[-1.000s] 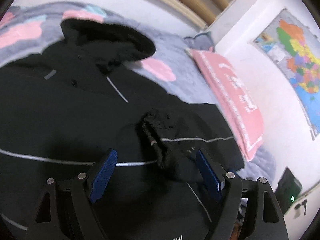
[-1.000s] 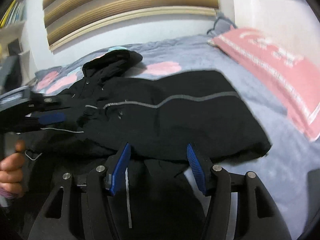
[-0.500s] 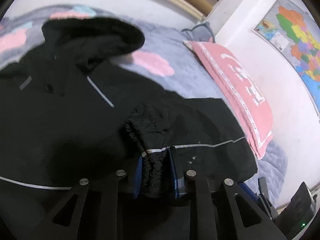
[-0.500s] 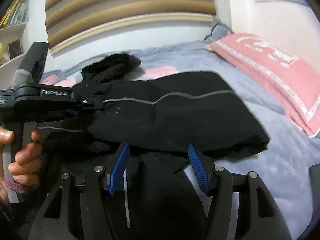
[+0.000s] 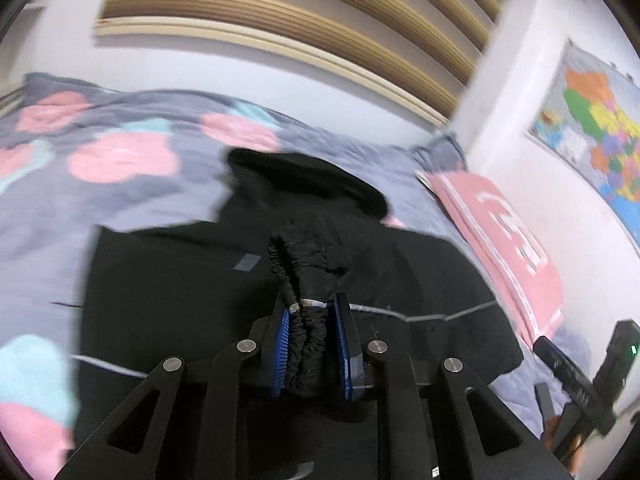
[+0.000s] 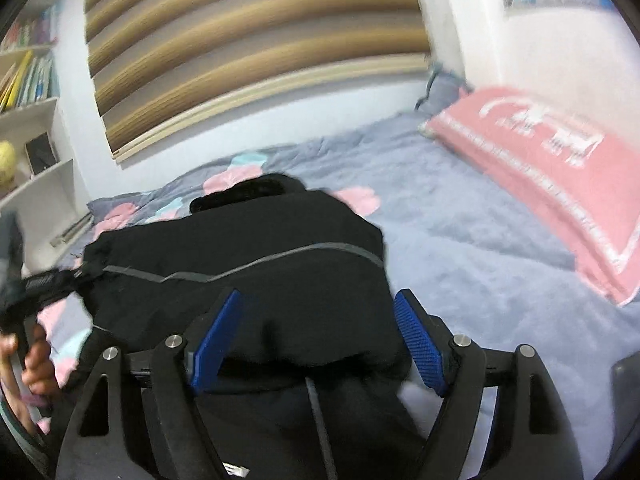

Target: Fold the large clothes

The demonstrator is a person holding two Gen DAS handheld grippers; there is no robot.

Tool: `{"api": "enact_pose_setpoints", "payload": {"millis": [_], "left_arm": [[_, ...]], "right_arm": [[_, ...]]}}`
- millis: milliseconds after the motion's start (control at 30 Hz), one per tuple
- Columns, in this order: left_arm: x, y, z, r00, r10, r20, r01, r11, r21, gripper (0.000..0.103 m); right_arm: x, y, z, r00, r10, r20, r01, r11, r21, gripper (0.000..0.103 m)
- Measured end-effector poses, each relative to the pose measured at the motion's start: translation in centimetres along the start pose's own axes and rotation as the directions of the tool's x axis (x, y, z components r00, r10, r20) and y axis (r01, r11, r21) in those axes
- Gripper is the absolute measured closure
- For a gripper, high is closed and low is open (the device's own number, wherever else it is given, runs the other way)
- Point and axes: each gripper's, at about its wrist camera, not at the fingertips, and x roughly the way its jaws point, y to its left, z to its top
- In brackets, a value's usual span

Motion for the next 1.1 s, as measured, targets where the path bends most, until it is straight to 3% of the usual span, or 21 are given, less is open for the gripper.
{"api": "enact_pose_setpoints", "payload": {"millis": [100,233,267,400,500,600,667,700,733,867,967,1033,1067,1100], "left_arm": [[-2.2,4.0,0.0,0.999,0.050,0.004,-0.050,0.998,-0.047,0.083],[-3.0,10.0,-1.4,0.994,0.083,-0.066,-0.090,0.990,-0.113,0.083],[-2.9,11.1,-1.9,0.991,0.107,-0.082,-0.117,0.985,-0.126,0.083],[-0.1,14.5,-4.7,0.958,0.203,-0.202,-0.236,0.960,-0.153,0.083],[-0.7,14.3,-5.0,0.973,0.180,-0.142,-0.203,0.965,-0.167,0.083],[-2.4,12.9,-3.9,0.993,0.091,-0.070,-0.102,0.980,-0.171,0.080],[-3.3,10.7,-3.1,0.997,0.059,-0.042,-0.064,0.989,-0.131,0.067],[-3.7,8.9,-2.5,0.999,0.046,-0.023,-0.048,0.995,-0.082,0.050],[-3.8,7.4,-2.1,0.999,0.039,-0.008,-0.039,0.998,-0.048,0.042],[-2.9,3.0,-1.8,0.999,0.047,0.020,-0.048,0.996,0.081,0.042],[0.8,3.7,-3.0,0.993,0.105,-0.056,-0.102,0.993,0.051,0.044],[4.1,5.8,-4.8,0.975,0.156,-0.159,-0.158,0.987,0.005,0.064],[5.4,6.6,-5.7,0.964,0.183,-0.195,-0.186,0.983,0.001,0.066],[6.2,7.6,-6.6,0.965,0.167,-0.201,-0.174,0.985,-0.015,0.066]], "right_arm": [[4.3,1.8,0.7,0.988,0.073,-0.135,-0.074,0.997,-0.004,0.022],[11.2,5.0,-1.8,0.948,0.080,-0.309,-0.102,0.993,-0.055,0.024],[12.9,5.8,-2.9,0.939,0.051,-0.340,-0.084,0.993,-0.085,0.024],[14.7,8.6,-6.9,0.958,-0.138,-0.251,0.054,0.949,-0.312,0.022],[14.5,8.6,-7.4,0.962,-0.135,-0.235,0.055,0.946,-0.320,0.021],[14.1,8.1,-6.7,0.963,-0.101,-0.250,0.024,0.957,-0.291,0.019],[12.8,8.8,-6.0,0.969,-0.066,-0.237,-0.004,0.959,-0.284,0.019],[12.0,9.4,-5.4,0.975,-0.022,-0.223,-0.041,0.961,-0.273,0.019],[10.8,10.1,-4.9,0.980,0.018,-0.198,-0.072,0.961,-0.269,0.019],[9.3,12.0,-4.4,0.990,0.034,-0.137,-0.075,0.950,-0.304,0.019],[10.6,11.9,-6.5,0.988,-0.049,-0.143,-0.007,0.931,-0.364,0.019],[11.9,10.6,-7.8,0.981,-0.055,-0.186,-0.012,0.940,-0.340,0.019],[11.9,10.0,-7.9,0.982,-0.030,-0.187,-0.031,0.949,-0.313,0.020],[11.9,9.8,-7.8,0.983,-0.022,-0.181,-0.034,0.952,-0.303,0.020]]}}
